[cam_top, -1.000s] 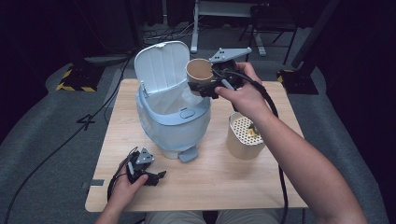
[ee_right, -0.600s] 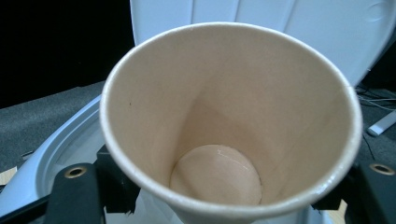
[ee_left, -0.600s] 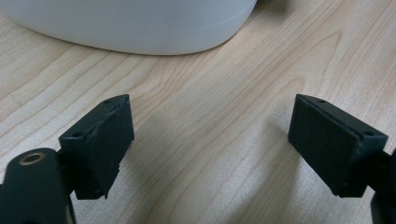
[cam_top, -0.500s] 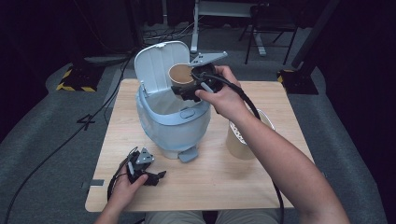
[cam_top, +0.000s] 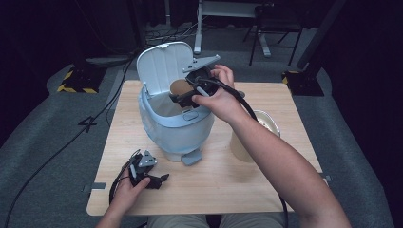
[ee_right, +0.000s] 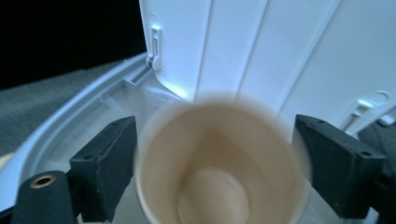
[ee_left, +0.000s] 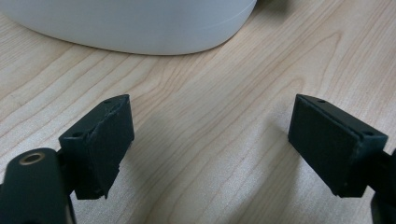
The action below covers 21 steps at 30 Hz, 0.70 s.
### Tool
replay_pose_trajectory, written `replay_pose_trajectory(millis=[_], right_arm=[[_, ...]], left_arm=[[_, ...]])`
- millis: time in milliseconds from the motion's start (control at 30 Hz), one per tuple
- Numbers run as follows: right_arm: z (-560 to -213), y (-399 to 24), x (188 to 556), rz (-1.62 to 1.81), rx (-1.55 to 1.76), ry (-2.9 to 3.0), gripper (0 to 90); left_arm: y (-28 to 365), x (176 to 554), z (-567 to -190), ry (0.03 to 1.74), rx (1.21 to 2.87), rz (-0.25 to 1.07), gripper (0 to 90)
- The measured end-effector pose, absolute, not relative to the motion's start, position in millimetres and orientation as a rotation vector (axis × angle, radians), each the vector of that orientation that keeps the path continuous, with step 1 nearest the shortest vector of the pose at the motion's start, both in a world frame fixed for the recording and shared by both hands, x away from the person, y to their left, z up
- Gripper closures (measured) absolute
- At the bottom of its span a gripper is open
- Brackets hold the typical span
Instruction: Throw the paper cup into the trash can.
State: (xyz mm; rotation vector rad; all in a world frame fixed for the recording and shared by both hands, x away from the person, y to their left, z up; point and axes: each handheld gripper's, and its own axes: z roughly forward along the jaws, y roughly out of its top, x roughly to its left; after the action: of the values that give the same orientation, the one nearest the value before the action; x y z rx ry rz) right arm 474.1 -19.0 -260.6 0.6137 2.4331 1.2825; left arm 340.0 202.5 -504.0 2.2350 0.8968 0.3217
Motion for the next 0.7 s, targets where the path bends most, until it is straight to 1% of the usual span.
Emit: replay_pose_trajectory(millis=[333,700], right_arm=[[-256,-29,472,1.311,0.615,2.403,15.4],[-240,-66,454,1.319,0.587,2.378,15.6]], left_arm=[[202,340,-504,0.897,2.236,0.321,14.8],[204,341,-504,0.882,2.241,0.321,14.9]])
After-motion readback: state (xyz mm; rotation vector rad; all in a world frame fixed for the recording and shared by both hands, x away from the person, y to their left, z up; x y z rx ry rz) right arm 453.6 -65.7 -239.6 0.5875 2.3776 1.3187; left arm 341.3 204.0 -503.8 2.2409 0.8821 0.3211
